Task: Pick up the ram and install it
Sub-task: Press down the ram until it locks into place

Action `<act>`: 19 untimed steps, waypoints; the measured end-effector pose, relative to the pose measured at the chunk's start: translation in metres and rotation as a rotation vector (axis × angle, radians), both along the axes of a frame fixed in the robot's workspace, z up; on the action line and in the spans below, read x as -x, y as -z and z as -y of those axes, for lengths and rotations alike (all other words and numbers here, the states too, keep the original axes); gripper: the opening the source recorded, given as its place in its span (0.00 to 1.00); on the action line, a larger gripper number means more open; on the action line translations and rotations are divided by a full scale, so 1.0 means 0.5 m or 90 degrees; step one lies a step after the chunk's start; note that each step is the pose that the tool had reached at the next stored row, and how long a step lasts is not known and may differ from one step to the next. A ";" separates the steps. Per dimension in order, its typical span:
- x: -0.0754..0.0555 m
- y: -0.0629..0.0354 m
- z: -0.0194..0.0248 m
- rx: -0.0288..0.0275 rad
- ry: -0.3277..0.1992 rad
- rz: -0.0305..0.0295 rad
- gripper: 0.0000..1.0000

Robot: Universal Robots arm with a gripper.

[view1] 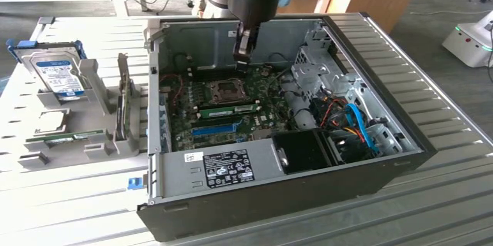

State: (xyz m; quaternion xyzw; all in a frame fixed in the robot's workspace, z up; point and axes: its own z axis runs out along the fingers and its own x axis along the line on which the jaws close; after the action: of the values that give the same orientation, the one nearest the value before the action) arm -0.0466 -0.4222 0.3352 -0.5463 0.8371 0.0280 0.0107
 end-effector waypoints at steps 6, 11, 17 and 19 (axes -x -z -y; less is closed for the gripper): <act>0.000 0.000 0.0000 0.0000 0.057 0.0000 0.11; 0.000 0.000 0.0000 0.0001 0.102 0.0001 0.11; 0.000 0.000 0.0000 0.0004 0.152 0.0001 0.11; 0.000 0.000 0.0000 0.0006 0.169 0.0000 0.11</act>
State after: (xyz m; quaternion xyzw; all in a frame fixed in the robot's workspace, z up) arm -0.0466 -0.4222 0.3350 -0.4308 0.9019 0.0259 0.0141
